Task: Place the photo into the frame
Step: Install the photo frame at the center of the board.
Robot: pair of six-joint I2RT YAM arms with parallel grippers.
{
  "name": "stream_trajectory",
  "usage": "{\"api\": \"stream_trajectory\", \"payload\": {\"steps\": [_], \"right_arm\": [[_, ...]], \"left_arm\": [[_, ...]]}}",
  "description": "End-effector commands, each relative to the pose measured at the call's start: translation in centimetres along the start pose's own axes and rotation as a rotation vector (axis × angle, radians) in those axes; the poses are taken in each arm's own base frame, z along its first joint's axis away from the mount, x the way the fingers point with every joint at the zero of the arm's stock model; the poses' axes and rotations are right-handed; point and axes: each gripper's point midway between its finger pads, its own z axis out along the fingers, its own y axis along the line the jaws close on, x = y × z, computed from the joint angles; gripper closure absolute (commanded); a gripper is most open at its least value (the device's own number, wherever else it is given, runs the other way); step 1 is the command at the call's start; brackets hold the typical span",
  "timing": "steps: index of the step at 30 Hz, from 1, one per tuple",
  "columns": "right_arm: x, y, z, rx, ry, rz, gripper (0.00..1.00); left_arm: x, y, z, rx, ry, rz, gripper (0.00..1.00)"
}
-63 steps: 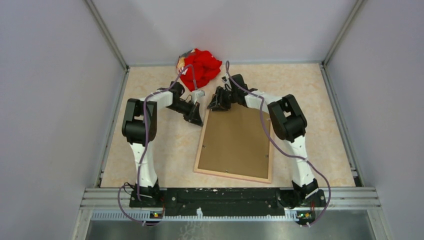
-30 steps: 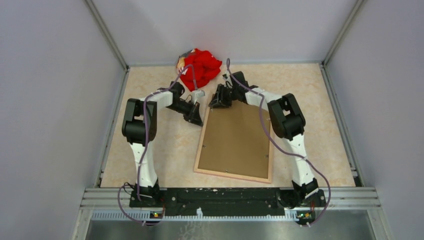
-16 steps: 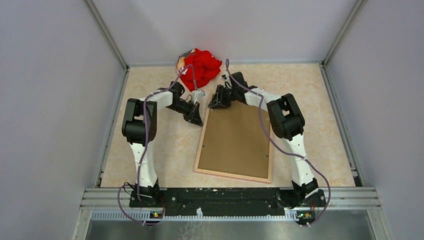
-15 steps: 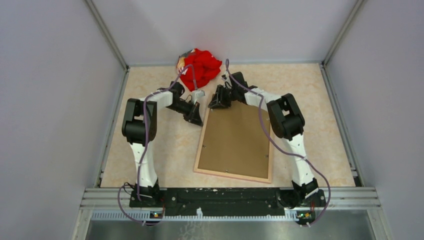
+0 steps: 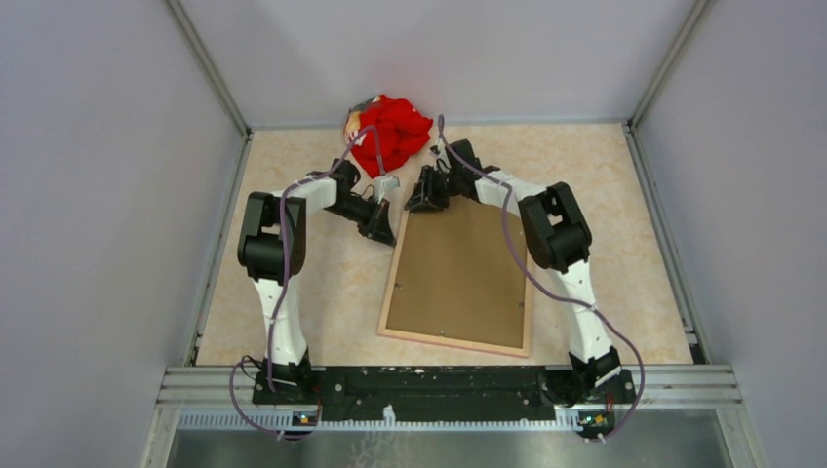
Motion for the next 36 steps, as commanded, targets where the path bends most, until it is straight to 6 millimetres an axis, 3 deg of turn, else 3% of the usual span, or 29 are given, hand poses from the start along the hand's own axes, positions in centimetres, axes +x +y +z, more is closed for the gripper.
{"api": "stream_trajectory", "payload": {"steps": [1, 11, 14, 16, 19, 21, 23, 26, 28, 33, 36], "right_arm": [[2.9, 0.0, 1.9, -0.018, 0.108, -0.002, 0.67], [3.3, 0.1, 1.7, -0.023, 0.128, -0.003, 0.69], [2.2, 0.7, 1.3, -0.012, 0.101, -0.023, 0.68], [0.8, 1.5, 0.7, -0.008, 0.069, -0.032, 0.63], [-2.3, 3.6, -1.4, -0.024, -0.011, -0.052, 0.52], [-4.6, 5.6, -4.1, -0.029, -0.093, -0.078, 0.42], [-6.3, 6.0, -7.0, -0.003, -0.169, -0.076, 0.33], [-7.8, 2.9, -12.4, 0.167, -0.317, -0.003, 0.19], [-7.6, -0.8, -16.6, 0.334, -0.420, 0.059, 0.10], [-3.1, -8.6, -25.1, 0.644, -0.548, 0.177, 0.05], [0.0, -12.3, -28.2, 0.697, -0.597, 0.274, 0.05]], "left_arm": [[0.3, -1.1, 0.1, 0.009, 0.021, 0.025, 0.92], [0.3, -1.2, 0.0, 0.009, 0.020, 0.027, 0.92], [0.3, -1.2, 0.0, 0.007, 0.022, 0.028, 0.92], [0.1, -1.3, -0.2, 0.003, 0.020, 0.030, 0.92], [-0.4, -1.8, -0.7, 0.003, 0.013, 0.044, 0.92], [-0.6, -2.3, -1.2, 0.001, 0.011, 0.059, 0.92], [-0.6, -2.6, -1.7, -0.015, 0.018, 0.082, 0.92], [0.0, -2.7, -2.3, -0.043, 0.046, 0.117, 0.91], [0.9, -2.7, -2.6, -0.062, 0.072, 0.140, 0.90], [4.5, -2.5, -2.9, -0.139, 0.174, 0.196, 0.88], [6.6, -2.8, -2.7, -0.193, 0.245, 0.243, 0.88]]}}
